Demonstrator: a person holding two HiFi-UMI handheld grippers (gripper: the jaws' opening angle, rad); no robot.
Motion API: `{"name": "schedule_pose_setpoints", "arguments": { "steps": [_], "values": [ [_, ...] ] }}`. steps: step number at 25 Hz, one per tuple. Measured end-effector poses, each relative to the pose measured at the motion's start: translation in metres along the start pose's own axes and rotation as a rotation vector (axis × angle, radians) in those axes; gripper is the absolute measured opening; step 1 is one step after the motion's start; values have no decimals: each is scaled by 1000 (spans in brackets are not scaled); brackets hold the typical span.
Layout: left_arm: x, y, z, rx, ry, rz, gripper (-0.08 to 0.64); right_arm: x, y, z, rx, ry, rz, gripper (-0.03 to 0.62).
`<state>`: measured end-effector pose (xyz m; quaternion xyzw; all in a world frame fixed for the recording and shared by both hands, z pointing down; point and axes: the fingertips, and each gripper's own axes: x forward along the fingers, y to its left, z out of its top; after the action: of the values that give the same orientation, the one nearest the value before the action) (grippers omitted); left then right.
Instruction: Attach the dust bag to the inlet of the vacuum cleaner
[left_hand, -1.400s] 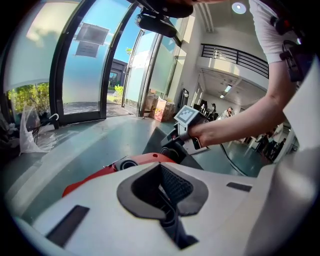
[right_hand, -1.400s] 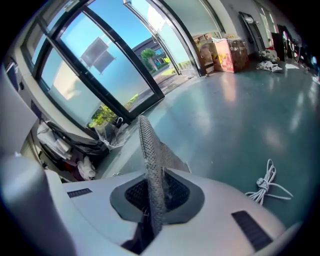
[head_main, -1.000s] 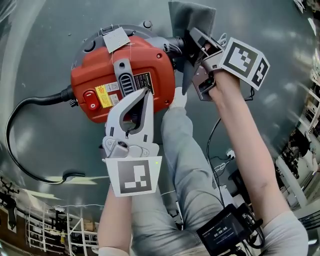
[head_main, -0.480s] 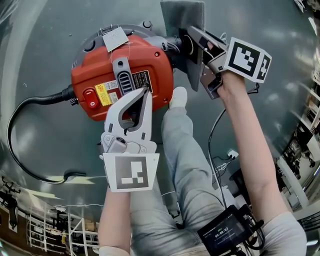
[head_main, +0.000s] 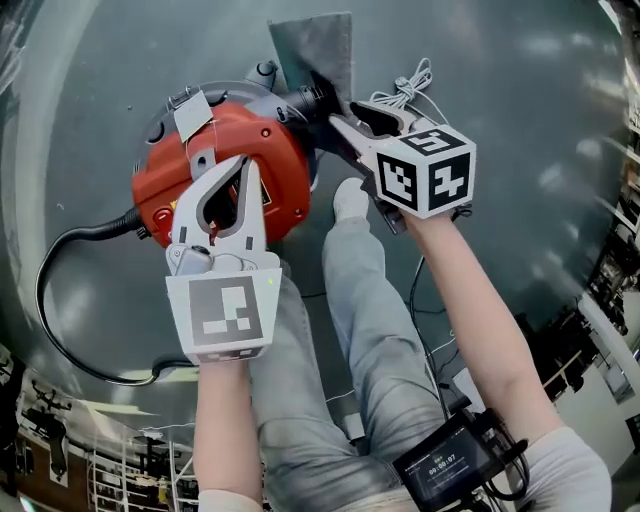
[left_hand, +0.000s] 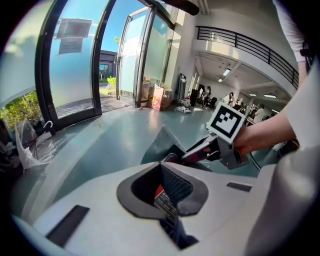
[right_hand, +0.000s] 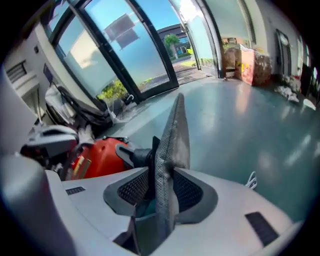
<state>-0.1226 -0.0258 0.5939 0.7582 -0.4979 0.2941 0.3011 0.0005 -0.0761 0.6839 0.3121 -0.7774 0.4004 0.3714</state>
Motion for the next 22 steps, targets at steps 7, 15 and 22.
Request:
{"name": "schedule_pose_setpoints", "arguments": {
  "steps": [7,15,22],
  "values": [
    [9,3,2,54,3,24,6,5,-9,-8,-21,61,-46,38],
    [8,0,-1,63,30,-30,6,17,29,0,-298,181,-97,43],
    [4,11,-8,-12,14,-83,6,21,36,-18,-323,181,-22,44]
  ]
}}
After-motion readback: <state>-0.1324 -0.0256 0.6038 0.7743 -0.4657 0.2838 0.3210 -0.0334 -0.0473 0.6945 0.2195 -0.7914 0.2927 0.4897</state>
